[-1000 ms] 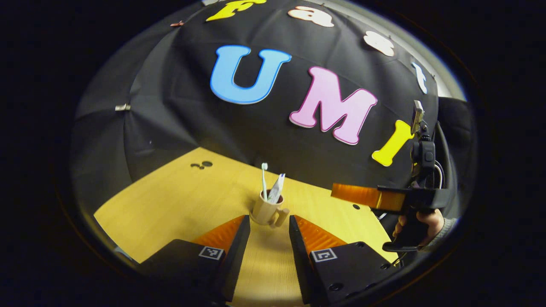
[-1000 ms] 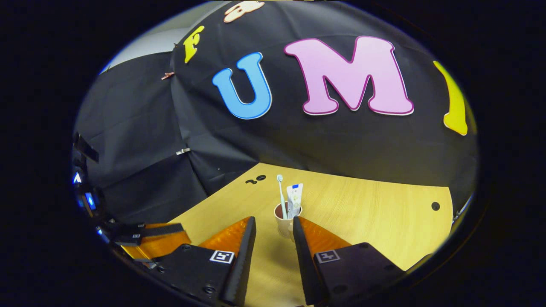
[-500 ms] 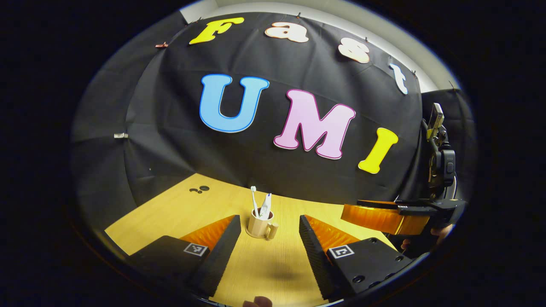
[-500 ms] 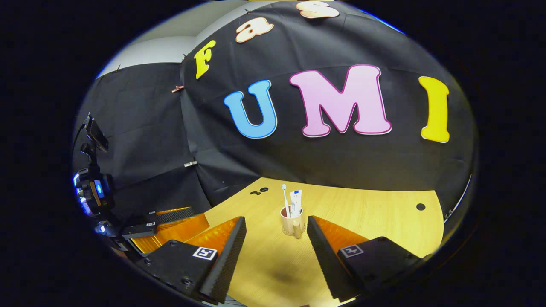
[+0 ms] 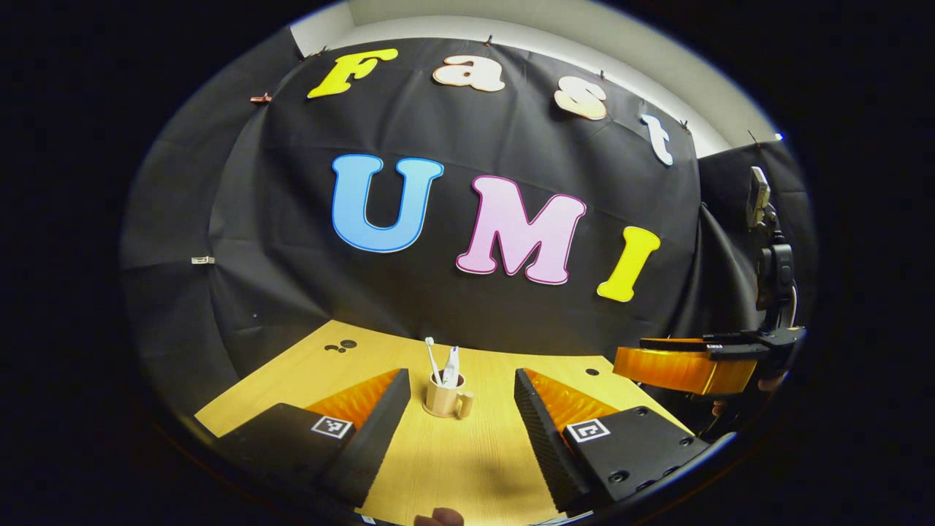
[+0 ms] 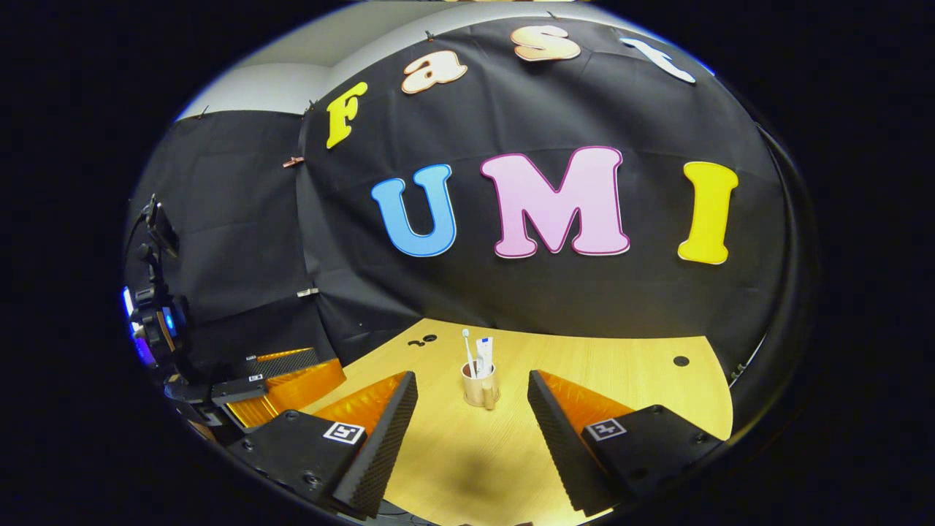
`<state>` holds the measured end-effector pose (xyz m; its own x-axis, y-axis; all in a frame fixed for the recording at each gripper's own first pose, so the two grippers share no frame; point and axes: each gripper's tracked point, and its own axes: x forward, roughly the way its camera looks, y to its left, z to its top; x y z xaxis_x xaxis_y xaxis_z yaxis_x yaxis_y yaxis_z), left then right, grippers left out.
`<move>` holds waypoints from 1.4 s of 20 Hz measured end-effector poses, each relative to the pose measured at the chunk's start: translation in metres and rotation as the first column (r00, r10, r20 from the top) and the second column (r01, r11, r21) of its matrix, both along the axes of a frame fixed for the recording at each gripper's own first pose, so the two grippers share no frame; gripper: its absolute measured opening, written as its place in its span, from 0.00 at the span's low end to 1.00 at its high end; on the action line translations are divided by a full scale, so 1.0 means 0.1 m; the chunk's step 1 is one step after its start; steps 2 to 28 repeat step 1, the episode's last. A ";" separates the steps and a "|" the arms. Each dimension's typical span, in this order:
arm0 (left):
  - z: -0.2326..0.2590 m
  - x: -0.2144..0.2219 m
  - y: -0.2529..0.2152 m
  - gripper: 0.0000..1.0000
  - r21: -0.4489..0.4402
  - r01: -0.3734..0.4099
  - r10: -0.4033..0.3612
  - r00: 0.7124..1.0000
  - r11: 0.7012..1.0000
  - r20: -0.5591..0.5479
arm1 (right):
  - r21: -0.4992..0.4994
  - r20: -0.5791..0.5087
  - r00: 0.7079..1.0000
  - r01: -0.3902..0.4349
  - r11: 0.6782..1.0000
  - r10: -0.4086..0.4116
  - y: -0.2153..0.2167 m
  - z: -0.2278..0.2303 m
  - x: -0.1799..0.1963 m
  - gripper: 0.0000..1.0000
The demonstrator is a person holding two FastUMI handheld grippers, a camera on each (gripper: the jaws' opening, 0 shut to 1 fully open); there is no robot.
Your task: Put the toothbrush and toothpaste on the desktop into the cup, then pick up the cup and place it on the coaster on the desktop.
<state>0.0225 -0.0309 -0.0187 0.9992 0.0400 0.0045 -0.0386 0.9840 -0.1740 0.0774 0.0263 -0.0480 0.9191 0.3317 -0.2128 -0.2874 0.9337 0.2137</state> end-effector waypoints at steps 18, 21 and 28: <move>0.00 0.00 -0.01 0.91 -0.008 -0.010 0.009 1.000 1.000 -0.010 | 0.004 -0.015 1.000 -0.010 1.000 0.011 0.00 -0.04 -0.01 0.93; 0.00 0.00 -0.01 0.91 -0.008 -0.010 0.009 1.000 1.000 -0.010 | 0.004 -0.015 1.000 -0.010 1.000 0.011 0.00 -0.04 -0.01 0.93; 0.00 0.00 -0.01 0.91 -0.008 -0.010 0.009 1.000 1.000 -0.010 | 0.004 -0.015 1.000 -0.010 1.000 0.011 0.00 -0.04 -0.01 0.93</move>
